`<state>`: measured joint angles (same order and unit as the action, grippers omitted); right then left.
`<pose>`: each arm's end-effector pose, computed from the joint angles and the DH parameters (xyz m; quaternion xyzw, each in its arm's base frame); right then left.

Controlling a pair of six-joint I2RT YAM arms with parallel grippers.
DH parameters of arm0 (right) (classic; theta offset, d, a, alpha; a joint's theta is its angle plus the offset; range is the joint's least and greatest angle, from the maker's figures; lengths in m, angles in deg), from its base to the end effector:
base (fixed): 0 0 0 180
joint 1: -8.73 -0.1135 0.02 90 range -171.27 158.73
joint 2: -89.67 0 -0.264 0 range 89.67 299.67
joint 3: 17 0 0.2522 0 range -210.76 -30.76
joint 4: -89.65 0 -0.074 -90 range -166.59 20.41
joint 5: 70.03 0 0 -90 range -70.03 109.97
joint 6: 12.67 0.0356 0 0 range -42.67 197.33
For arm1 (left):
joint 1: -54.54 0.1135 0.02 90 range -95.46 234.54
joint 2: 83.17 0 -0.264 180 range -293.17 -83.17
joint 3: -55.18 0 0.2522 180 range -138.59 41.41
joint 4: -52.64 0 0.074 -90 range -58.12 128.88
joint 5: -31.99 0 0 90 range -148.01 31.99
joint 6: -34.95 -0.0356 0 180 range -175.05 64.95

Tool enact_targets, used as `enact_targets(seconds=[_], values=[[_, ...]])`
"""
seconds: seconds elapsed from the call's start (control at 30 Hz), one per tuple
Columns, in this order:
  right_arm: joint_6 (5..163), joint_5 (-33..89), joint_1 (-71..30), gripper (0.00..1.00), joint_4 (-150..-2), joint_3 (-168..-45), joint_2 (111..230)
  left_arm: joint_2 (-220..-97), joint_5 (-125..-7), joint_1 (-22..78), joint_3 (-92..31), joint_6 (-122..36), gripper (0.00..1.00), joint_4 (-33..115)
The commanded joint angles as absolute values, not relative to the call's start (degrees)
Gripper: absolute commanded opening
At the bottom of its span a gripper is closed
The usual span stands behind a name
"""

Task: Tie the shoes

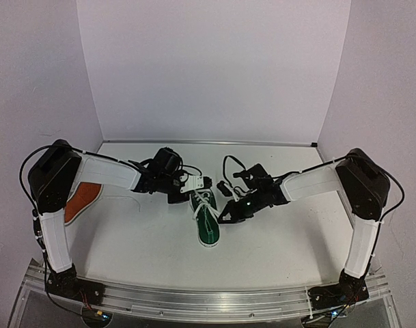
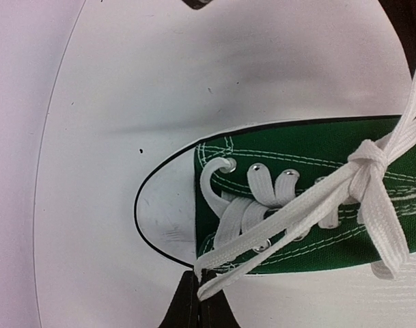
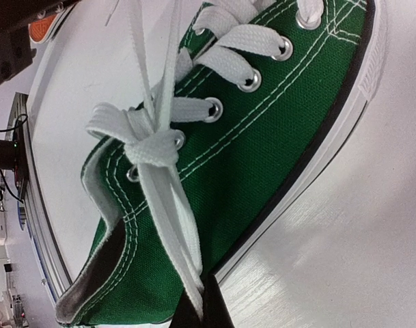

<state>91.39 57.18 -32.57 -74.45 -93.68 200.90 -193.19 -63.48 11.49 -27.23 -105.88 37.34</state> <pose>0.2777 0.2726 0.1376 -0.3149 0.8414 0.4148 0.1445 0.3002 -0.2851 0.1702 0.6821 0.6113 -0.0166 0.4011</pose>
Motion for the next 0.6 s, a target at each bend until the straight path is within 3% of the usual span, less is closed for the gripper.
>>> enact_targets(seconds=[0.0, 0.57], values=[[92.06, 56.53, -32.76, 0.0, -73.12, -92.29, 197.67, -192.62, -60.65, 13.03, -27.99, -104.33, 0.0, 38.33], [92.45, 56.0, -32.76, 0.0, -72.19, -88.56, 196.22, -192.05, -60.38, 15.98, -27.23, -103.35, 0.0, 38.61]])
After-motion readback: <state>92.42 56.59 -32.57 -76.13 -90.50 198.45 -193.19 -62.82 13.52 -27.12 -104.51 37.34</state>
